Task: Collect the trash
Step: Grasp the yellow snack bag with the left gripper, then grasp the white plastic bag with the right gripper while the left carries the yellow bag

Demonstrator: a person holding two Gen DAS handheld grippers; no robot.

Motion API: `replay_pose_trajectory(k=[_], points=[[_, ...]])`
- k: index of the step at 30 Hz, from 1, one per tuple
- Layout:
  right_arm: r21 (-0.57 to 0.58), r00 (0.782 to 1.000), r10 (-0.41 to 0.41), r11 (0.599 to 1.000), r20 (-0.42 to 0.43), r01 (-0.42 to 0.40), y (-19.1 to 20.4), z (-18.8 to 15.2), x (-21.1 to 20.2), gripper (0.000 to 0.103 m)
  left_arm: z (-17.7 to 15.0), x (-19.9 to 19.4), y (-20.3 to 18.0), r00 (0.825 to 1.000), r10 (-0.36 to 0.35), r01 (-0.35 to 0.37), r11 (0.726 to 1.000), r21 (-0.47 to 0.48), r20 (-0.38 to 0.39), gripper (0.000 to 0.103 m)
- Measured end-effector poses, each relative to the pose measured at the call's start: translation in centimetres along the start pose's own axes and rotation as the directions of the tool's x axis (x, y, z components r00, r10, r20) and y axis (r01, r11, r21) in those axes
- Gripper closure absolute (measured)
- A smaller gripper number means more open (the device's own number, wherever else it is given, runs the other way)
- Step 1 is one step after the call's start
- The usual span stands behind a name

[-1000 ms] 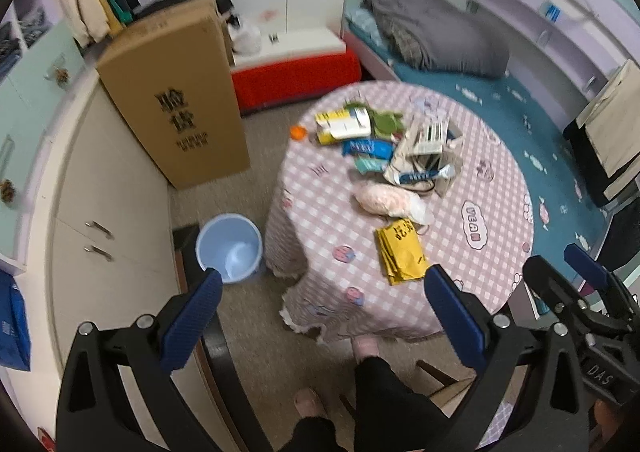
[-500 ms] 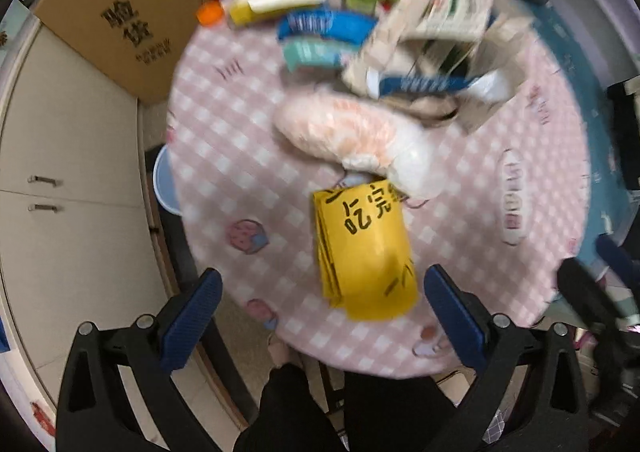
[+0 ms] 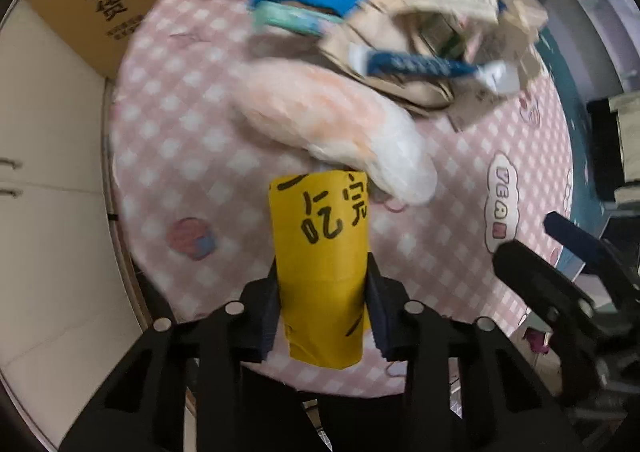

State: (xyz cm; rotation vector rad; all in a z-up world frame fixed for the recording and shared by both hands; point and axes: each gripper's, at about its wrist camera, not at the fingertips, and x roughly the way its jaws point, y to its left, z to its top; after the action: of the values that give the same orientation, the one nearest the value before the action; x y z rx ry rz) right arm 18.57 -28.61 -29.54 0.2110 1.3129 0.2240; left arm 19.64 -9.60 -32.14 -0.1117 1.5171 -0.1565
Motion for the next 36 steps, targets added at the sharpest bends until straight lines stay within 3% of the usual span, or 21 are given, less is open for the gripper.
replay_pose_trajectory(k=[6, 10, 13, 16, 17, 18, 23, 29, 32, 36], points=[[-0.009, 0.999, 0.048, 0.999, 0.005, -0.048, 3.8, 1.5, 2.0, 0.006, -0.4, -3.4, 5.4, 0.999, 0.027, -0.026, 0.999, -0.028, 0.046, 0.067], [-0.036, 0.999, 0.019, 0.999, 0.044, -0.017, 7.7, 2.9, 3.8, 0.006, 0.4, -4.9, 9.9, 0.998, 0.041, -0.037, 0.997, -0.072, 0.057, 0.067], [-0.097, 0.988, -0.130, 0.986, 0.079, 0.137, 10.4, 3.7, 5.9, 0.006, 1.9, -5.4, 12.9, 0.998, 0.039, -0.036, 0.998, -0.061, 0.057, 0.067], [-0.043, 0.980, -0.188, 0.981, 0.072, 0.191, 10.7, 4.3, 7.5, 0.006, 3.2, -6.0, 15.0, 0.997, 0.043, -0.042, 0.999, -0.007, 0.063, 0.067], [-0.024, 0.977, -0.198, 0.980, 0.075, 0.200, 10.6, 4.4, 7.9, 0.008, 3.8, -6.3, 15.9, 0.997, 0.040, -0.041, 0.999, 0.017, 0.067, 0.067], [-0.002, 0.977, -0.200, 0.980, 0.076, 0.201, 10.5, 4.7, 8.3, 0.021, 4.0, -6.2, 16.3, 0.997, 0.038, -0.040, 0.999, 0.027, 0.068, 0.067], [0.035, 0.971, -0.229, 0.973, 0.063, 0.227, 11.0, 5.2, 8.8, 0.042, 5.9, -6.2, 19.0, 0.998, 0.020, -0.025, 0.997, 0.077, 0.057, 0.067], [0.087, 0.985, -0.171, 0.982, 0.020, 0.168, 13.9, 3.7, 7.1, 0.047, 7.4, -6.7, 22.9, 0.999, -0.012, 0.009, 0.998, 0.065, 0.052, 0.067], [0.056, 0.994, -0.102, 0.993, 0.029, 0.100, 17.9, 3.6, 6.2, 0.047, 7.9, -7.0, 25.1, 0.998, -0.013, 0.010, 0.999, 0.039, 0.063, 0.067], [-0.044, 0.999, 0.001, 0.999, 0.036, 0.001, 24.5, 6.0, 7.6, 0.046, 8.8, -7.6, 29.4, 0.997, 0.007, -0.004, 0.999, -0.044, 0.075, 0.066]])
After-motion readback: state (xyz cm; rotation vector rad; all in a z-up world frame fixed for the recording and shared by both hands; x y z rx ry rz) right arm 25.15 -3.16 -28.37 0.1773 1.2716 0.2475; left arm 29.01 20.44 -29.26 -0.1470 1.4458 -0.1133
